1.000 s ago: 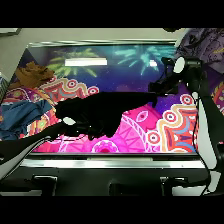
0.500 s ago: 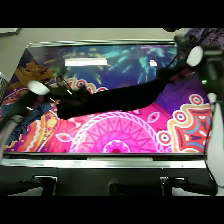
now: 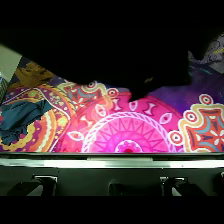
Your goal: Fold the clothes and pants, and hang the long-sleeved shirts on hangers.
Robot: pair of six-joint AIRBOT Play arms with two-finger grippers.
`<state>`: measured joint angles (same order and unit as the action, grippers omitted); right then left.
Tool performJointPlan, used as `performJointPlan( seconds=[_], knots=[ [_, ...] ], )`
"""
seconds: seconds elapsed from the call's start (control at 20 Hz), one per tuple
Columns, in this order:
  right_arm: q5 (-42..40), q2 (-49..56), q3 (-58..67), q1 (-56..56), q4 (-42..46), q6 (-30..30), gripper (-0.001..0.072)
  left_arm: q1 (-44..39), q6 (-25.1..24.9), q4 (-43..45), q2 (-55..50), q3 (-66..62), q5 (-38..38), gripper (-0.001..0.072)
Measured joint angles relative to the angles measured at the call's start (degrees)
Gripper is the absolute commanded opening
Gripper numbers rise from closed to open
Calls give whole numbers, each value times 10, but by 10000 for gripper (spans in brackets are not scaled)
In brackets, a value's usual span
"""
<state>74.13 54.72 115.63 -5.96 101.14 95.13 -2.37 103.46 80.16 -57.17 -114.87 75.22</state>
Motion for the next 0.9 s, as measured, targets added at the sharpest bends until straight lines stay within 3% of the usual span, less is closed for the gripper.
performJointPlan(
  seconds=[0.2, 0.4, 0.7, 0.9],
  knots=[
    [14, -92, 4, 0, 4, -8, 28, 3, 38, 61, 80, -18, 57, 12],
    [21, -93, 5, 0, 9, -1, 28, 3, 63, 79, 98, 1, 82, 12],
    [61, 91, 5, 0, 13, 5, 29, 3, 69, 105, 15, 130, 88, 13],
    [54, 276, 5, 0, 5, 6, 29, 3, 62, 122, -108, 217, 35, 13]
  ],
)
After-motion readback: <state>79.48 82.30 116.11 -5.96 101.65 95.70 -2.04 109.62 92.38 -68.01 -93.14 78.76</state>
